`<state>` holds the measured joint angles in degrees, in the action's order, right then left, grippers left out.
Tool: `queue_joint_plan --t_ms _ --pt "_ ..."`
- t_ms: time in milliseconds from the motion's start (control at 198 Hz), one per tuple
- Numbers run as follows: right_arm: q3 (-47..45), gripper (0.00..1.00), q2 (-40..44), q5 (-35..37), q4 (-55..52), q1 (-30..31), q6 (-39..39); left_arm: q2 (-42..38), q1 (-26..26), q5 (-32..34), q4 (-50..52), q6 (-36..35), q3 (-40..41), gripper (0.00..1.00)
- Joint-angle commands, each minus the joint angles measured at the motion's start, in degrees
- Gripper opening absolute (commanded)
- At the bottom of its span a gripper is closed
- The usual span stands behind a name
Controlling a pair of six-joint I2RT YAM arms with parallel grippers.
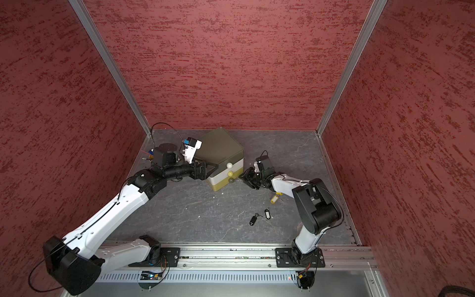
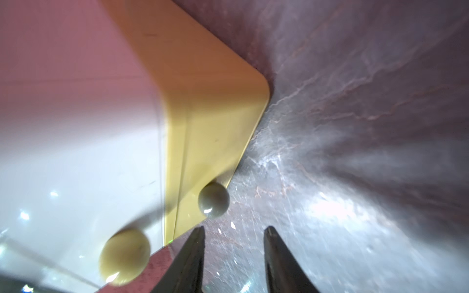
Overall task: Take the keys out of the drawer
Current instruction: Close the drawer in the storage box.
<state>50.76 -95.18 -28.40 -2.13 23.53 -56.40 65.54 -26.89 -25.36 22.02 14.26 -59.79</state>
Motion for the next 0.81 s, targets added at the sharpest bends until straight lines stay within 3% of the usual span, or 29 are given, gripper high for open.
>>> queue_joint_plan --t_ms 0,308,540,802 --pt "2.77 0.42 3.79 5.07 -15.42 0.29 10.22 -1.60 0.35 1.54 0.01 1.41 0.89 1.00" --pt "6.53 0.43 12.22 10.71 -26.58 0.29 19.57 -2.97 0.38 3.89 3.71 2.44 1.04 1.00" --pt "11.60 0.45 18.34 18.78 -32.65 0.18 22.99 -7.69 0.70 8.18 7.04 4.17 3.90 1.00" --pt "16.06 0.47 22.16 22.11 -31.41 -1.39 27.28 -14.33 0.97 11.28 5.75 3.13 9.28 1.00"
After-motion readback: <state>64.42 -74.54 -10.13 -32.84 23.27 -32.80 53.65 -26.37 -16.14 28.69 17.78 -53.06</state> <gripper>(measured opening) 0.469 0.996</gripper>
